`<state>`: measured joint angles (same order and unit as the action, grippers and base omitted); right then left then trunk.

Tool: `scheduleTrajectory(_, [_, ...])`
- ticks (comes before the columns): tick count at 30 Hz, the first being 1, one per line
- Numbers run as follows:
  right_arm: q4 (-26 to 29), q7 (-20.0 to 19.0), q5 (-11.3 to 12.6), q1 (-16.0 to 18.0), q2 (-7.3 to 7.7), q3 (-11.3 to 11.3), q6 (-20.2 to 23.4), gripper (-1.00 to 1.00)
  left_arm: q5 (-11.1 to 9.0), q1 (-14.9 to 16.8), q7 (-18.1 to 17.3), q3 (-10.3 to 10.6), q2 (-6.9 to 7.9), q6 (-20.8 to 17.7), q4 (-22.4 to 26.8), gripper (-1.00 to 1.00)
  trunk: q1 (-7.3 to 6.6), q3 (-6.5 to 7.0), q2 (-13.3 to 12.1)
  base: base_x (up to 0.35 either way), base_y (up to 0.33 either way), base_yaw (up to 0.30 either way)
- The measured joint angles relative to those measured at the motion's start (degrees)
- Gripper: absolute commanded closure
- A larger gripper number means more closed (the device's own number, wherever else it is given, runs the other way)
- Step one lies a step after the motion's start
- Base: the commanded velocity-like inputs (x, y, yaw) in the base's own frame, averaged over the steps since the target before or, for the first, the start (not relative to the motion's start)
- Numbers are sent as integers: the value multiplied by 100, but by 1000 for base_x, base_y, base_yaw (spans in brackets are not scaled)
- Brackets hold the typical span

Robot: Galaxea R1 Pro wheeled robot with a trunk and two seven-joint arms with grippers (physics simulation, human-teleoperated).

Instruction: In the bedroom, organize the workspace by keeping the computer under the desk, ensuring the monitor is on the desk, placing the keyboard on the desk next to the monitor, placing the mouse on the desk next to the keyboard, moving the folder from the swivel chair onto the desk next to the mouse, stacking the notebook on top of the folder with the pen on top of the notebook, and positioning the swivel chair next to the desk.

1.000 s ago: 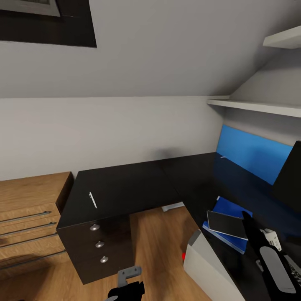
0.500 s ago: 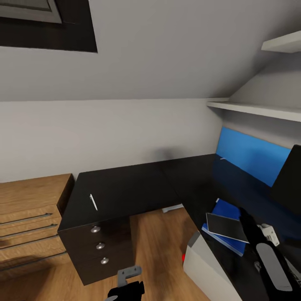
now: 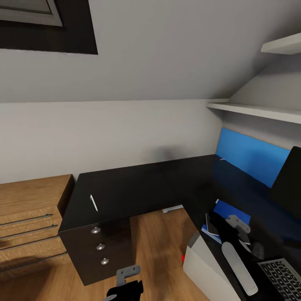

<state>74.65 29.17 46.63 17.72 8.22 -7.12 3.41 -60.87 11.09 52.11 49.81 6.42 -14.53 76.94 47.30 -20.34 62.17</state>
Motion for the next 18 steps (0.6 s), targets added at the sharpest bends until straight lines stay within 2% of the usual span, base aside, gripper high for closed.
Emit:
scheduleTrajectory(4, [14, 44, -150, -1, 11, -135, 43, -100, 2, 0, 1, -5, 8, 0, -1, -100, 0, 0, 0, 0, 0, 0])
scheduleTrajectory(7, [93, 58, -261, -1, 63, -244, 287, -100, 8, 0, 1, -5, 11, 2, 1, -100, 0, 0, 0, 0, 0, 0])
scheduleTrajectory(11, [262, 70, -473, -2, 158, -373, 1055, -100, 15, 0, 1, -2, 14, 6, 4, -100, 0, 0, 0, 0, 0, 0])
scheduleTrajectory(12, [357, 74, -583, -2, 184, -410, 1468, -100, 19, 0, 1, -2, 17, 7, 4, -100, 0, 0, 0, 0, 0, 0])
scheduleTrajectory(15, [604, 70, -810, -2, 197, -470, 2055, -100, 26, 0, 1, -5, 20, 8, 5, -100, 0, 0, 0, 0, 0, 0])
scheduleTrajectory(18, [870, 48, -878, -4, 182, -520, 2235, -100, 30, 0, 1, -8, 22, 9, 5, -100, 0, 0, 0, 0, 0, 0])
